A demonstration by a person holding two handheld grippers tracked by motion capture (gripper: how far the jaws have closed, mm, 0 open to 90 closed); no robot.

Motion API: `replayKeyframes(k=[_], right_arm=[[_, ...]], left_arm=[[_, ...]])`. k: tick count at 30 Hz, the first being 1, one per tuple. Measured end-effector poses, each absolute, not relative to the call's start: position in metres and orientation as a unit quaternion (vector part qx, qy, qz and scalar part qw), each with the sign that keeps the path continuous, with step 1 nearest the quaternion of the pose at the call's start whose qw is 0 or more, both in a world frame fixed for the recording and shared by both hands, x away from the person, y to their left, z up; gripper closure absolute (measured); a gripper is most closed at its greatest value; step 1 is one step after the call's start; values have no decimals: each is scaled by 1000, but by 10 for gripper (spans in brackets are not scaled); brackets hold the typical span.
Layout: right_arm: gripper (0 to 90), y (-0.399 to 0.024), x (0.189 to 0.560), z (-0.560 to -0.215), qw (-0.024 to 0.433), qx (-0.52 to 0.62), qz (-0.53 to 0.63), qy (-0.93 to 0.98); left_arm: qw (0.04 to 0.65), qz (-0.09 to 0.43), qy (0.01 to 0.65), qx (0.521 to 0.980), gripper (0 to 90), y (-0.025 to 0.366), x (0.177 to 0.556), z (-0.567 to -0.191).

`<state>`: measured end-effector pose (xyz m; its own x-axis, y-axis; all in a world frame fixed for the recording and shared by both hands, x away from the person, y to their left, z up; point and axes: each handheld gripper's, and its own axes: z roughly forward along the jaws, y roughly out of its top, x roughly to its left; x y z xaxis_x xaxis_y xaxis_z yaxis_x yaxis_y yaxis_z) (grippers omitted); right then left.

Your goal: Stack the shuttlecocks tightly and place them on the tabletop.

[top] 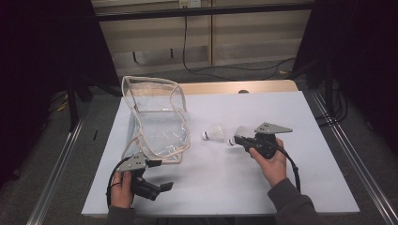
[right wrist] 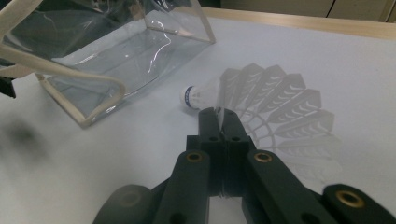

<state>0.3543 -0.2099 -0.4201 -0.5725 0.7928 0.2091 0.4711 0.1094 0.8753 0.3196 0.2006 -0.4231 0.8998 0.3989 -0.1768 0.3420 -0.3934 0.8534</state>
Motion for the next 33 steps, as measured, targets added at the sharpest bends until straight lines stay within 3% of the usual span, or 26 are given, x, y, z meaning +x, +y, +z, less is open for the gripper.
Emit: replayKeyframes(k=[33], right_arm=[[896,-206,379,-406,192,446,501,717]], left_arm=[[505,25,222,834,35,200,319,-423]])
